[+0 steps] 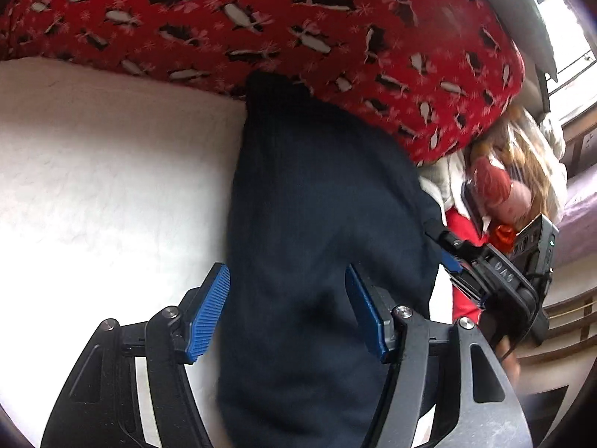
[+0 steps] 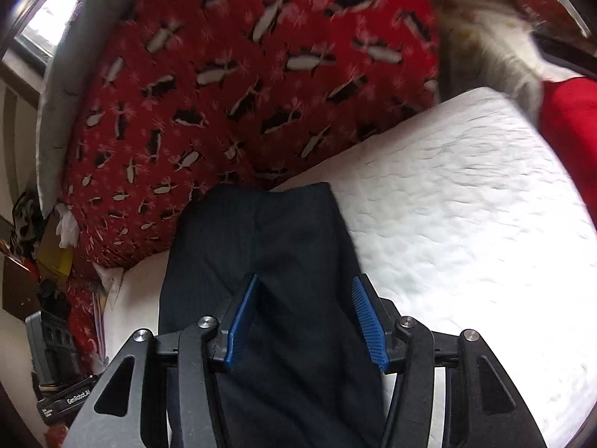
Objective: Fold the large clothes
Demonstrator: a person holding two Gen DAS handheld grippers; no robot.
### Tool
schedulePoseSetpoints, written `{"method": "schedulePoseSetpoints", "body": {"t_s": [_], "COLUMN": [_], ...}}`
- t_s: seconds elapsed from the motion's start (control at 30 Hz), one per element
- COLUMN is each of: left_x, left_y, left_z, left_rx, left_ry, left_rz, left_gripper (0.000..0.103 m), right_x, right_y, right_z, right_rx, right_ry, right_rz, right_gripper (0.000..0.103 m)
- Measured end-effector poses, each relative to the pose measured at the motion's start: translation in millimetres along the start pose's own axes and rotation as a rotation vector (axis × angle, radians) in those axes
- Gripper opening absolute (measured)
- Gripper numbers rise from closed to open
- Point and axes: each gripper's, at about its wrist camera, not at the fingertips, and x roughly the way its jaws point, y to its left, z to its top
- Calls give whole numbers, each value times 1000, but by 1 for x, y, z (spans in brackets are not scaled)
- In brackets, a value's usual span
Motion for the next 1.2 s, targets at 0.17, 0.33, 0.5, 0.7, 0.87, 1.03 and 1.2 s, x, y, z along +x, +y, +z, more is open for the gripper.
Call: {"method": "schedulePoseSetpoints", "body": {"t_s": [0.17,0.33,0.5,0.7,0.87,1.03,1.2], "left_x": [36,39,2,19,4,23,32], "left_y": [13,31,30,29,55,58,46], "left_z": [9,6,-18,-54,-50,-46,-46], "left_rx": [-55,-133,-102,-59,-176,-229,-209], "left_ry": [28,69,7,84,94,162,165], "left_rz": [35,-38,-73,-7,-152,-252,-248], "left_gripper": [67,69,67,68,67,68,79], "right_x": [1,26,-40,-12,-53,-59,-16], "right_y": [6,-33,-12,1,-26,-71,-72], "right_z": [14,7,-13,-82,-75,-61,-60], "right_rx": [-71,25,-103,-356,-180,55,27], "right_ry": [-117,-32,-170,9,-84,-61,36], "right_rz": [-5,-88,57,-97,-7,207,253], "right_gripper": [1,15,19,33,44,73,78]}}
